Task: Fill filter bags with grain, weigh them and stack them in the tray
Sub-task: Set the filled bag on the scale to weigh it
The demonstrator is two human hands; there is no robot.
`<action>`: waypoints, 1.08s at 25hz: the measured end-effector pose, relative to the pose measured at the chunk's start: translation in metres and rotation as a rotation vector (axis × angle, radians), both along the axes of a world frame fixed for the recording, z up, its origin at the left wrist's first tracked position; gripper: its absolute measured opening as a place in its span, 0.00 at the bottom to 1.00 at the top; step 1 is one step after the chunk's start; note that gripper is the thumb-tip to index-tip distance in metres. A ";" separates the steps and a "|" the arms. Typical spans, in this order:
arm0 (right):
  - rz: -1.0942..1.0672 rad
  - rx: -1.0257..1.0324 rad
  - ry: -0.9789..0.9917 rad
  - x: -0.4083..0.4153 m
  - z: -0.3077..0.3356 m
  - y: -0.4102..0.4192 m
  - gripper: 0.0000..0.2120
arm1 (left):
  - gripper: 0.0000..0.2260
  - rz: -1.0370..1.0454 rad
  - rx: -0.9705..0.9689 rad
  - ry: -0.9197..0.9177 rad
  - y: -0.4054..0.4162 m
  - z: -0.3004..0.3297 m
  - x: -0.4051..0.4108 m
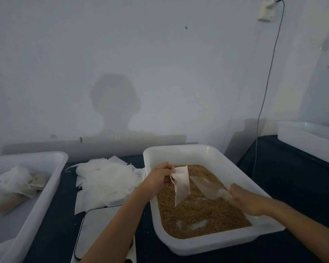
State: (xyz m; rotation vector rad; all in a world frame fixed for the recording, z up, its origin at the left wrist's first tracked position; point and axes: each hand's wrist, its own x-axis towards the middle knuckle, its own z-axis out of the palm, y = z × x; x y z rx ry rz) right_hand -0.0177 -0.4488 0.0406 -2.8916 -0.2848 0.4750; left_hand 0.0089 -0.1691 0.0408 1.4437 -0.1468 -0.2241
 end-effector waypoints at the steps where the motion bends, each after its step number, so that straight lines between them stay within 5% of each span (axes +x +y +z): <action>1: 0.002 -0.044 -0.010 0.002 -0.009 0.007 0.10 | 0.09 -0.031 -0.083 0.038 0.002 0.002 -0.002; 4: -0.039 -0.156 -0.021 0.008 -0.028 0.021 0.23 | 0.06 -0.088 -0.256 0.150 0.004 0.003 -0.007; 8: -0.072 -0.293 -0.107 0.009 -0.030 0.033 0.26 | 0.04 -0.146 -0.362 0.239 0.001 0.002 -0.011; 10: -0.028 -0.014 -0.149 0.007 -0.018 0.040 0.26 | 0.05 -0.158 -0.373 0.253 -0.001 0.002 -0.013; 12: 0.040 0.529 -0.022 0.000 -0.002 0.051 0.21 | 0.05 -0.145 -0.340 0.230 -0.004 0.003 -0.014; 14: 0.061 0.864 0.034 -0.007 0.006 0.064 0.13 | 0.04 -0.151 -0.298 0.189 -0.006 0.004 -0.016; 17: 0.057 0.953 -0.176 -0.010 0.006 0.082 0.05 | 0.01 -0.218 -0.292 0.139 -0.006 0.006 -0.020; 24: -0.016 1.255 -0.411 -0.020 0.024 0.097 0.13 | 0.16 -0.086 -0.112 -0.172 0.000 0.000 -0.037; 27: -0.032 1.417 -0.378 -0.026 0.035 0.113 0.12 | 0.08 0.005 0.032 -0.390 0.006 0.002 -0.051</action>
